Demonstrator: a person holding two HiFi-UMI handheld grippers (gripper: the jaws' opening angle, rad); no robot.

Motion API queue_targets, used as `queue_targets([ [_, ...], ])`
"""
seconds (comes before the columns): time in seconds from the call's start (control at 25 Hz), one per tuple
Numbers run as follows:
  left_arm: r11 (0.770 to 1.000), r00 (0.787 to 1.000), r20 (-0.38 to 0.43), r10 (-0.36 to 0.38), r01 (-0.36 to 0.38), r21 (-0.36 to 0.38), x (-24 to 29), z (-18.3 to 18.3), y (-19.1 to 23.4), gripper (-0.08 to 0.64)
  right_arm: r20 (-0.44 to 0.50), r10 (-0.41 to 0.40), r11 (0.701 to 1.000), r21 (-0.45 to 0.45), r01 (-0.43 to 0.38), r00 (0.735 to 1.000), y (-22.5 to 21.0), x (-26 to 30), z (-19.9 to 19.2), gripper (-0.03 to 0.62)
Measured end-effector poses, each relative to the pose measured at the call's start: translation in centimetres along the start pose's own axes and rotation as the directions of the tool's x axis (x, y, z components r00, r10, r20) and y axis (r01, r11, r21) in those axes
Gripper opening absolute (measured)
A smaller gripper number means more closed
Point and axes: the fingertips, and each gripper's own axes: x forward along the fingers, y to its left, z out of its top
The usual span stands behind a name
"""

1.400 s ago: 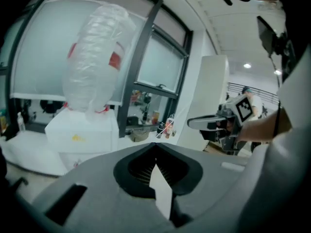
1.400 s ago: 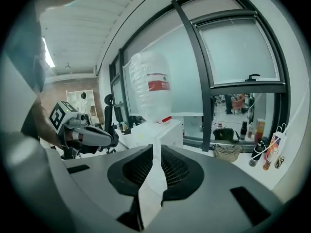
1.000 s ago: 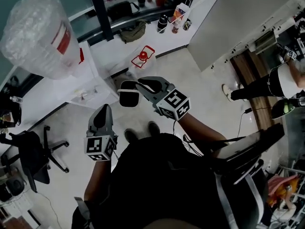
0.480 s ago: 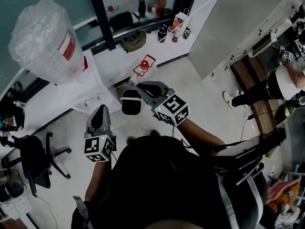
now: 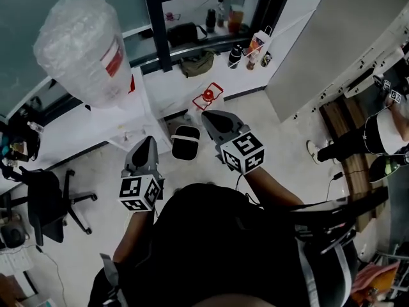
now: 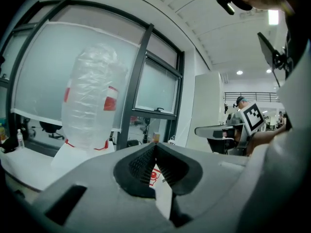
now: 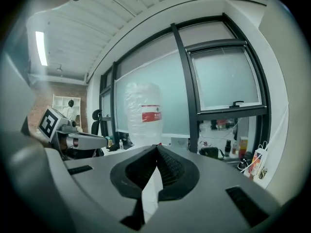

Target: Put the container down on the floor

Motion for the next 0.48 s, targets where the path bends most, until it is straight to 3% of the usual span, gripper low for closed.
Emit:
queue_targets([
  [0.48,1.0,1.0,-0.014,0.016,-0.016,0.001,-0.02,-0.19,0.12,0.008,-0.005,-0.002,1.0,0.007,0.002,1.0,-0.41,0.72,-0.22,0.008],
])
